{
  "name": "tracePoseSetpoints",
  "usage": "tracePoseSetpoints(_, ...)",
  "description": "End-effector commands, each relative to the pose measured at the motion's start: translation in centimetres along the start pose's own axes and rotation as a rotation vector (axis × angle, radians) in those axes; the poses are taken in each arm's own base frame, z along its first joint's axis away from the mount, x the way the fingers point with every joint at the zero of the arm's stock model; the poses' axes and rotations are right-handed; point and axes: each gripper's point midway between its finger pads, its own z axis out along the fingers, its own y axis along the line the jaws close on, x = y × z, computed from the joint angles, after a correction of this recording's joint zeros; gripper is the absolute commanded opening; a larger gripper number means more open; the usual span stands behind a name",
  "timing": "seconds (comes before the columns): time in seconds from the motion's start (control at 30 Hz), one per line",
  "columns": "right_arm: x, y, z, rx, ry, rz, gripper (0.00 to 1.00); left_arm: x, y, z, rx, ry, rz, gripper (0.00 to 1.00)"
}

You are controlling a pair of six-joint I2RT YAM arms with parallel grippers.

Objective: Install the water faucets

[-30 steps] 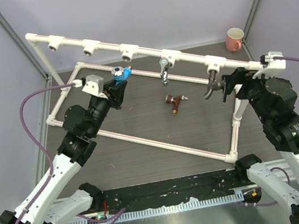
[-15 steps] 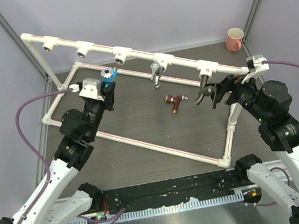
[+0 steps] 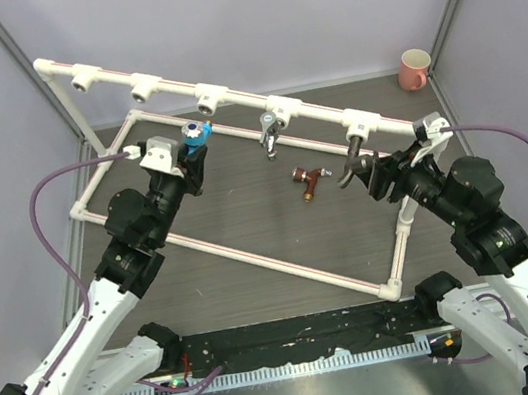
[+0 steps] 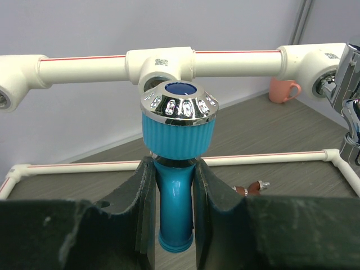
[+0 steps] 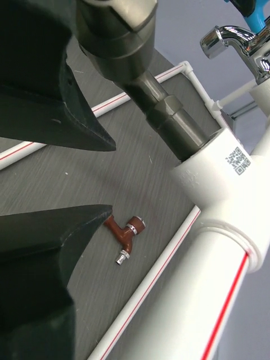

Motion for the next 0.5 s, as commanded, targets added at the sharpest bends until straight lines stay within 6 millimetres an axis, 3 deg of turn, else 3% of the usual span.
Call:
tracePoseSetpoints(0.0, -1.3, 0.1, -0.4, 0.003, -0.074, -0.046, 0.43, -4.9, 0.1, 0.2, -0.004, -0.138, -0.054, 0.0)
tracePoseSetpoints(0.3, -0.4, -0.8, -1.3, 0.057, -0.101, -0.072, 0.2, -6.5, 1.7, -0.6, -0.09, -0.166, -0.083, 0.0)
tracePoseSetpoints(0.47, -1.1, -2.0, -2.1, 0.135, -0.141, -0.066, 0.22, -6.9, 2.1, -0.9, -0.111, -0.168, -0.082, 0.0)
